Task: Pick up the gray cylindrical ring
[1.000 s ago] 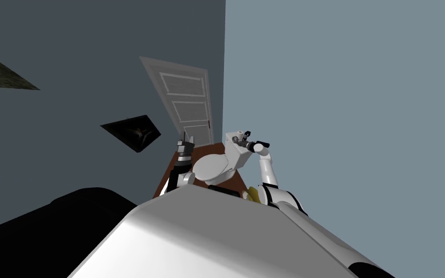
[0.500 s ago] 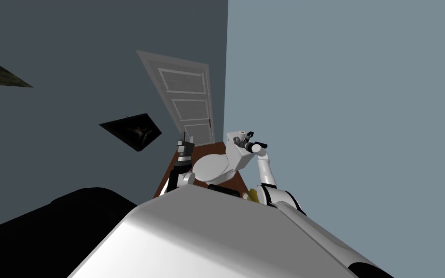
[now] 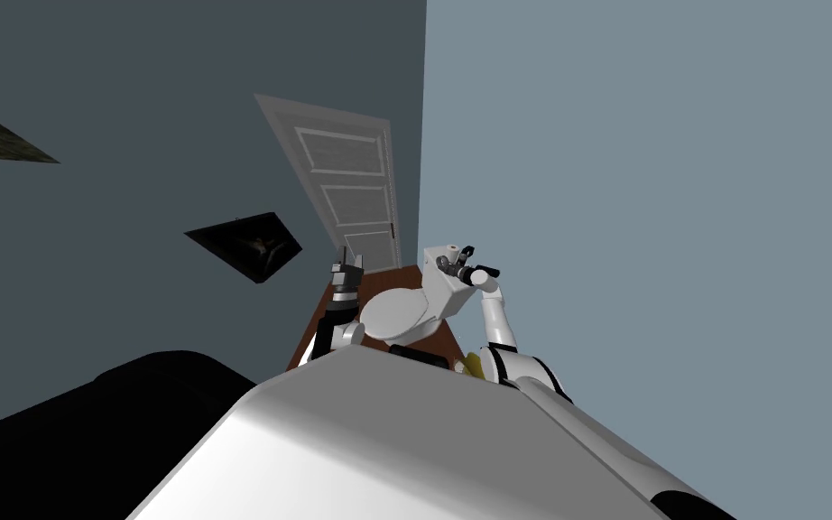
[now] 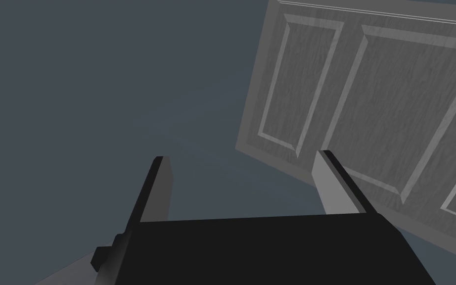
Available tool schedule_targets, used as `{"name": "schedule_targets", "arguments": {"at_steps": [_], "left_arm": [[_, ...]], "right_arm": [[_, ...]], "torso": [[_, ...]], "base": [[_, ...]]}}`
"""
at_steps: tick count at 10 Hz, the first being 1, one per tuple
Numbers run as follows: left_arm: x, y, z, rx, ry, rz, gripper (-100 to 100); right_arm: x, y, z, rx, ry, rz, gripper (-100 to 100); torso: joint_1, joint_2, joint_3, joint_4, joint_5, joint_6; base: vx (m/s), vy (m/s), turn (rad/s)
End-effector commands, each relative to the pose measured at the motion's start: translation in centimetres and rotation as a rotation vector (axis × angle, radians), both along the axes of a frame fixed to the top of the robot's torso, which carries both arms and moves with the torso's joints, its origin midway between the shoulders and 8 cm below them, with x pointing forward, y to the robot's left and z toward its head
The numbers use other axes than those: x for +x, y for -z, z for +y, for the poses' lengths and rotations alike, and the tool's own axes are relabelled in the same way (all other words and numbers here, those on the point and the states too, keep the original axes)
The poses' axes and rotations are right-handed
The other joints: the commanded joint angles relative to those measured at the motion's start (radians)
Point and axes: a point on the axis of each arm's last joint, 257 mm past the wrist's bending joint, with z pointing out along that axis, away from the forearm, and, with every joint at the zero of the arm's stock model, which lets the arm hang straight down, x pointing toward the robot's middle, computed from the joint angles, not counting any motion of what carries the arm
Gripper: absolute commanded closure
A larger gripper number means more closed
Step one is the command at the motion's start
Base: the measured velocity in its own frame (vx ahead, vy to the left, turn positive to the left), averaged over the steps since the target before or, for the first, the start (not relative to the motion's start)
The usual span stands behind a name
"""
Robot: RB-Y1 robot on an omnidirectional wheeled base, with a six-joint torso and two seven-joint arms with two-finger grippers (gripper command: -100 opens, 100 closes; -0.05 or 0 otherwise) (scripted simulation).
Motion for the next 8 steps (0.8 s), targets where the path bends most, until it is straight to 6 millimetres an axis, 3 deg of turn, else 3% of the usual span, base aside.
{"name": "schedule_targets", "arguments": {"at_steps": [1,2,4,8], "left_arm": [[0.0,0.0,0.0,0.0,0.0,0.0,0],[0.0,0.0,0.0,0.0,0.0,0.0,0],[0.0,0.0,0.0,0.0,0.0,0.0,0],[0.0,0.0,0.0,0.0,0.0,0.0,0]], "right_arm": [[0.0,0.0,0.0,0.0,0.0,0.0,-100],[0.2,-0.3,-1.5,-0.025,0.016,-0.01,-100],[0.4,-1.4,-2.7,-0.048,0.025,-0.027,-100],[0.5,-4.1,-4.0,-0.058,0.032,-0.054,-100]], "torso": [[0.0,0.0,0.0,0.0,0.0,0.0],[0.0,0.0,0.0,0.0,0.0,0.0],[-0.003,0.01,0.006,0.002,-0.001,0.0],[0.0,0.011,0.006,0.003,0.0,0.0]], "base": [[0.0,0.0,0.0],[-0.104,-0.022,-0.151],[-0.187,-0.031,-0.068],[-0.156,0.0,-0.034]]}}
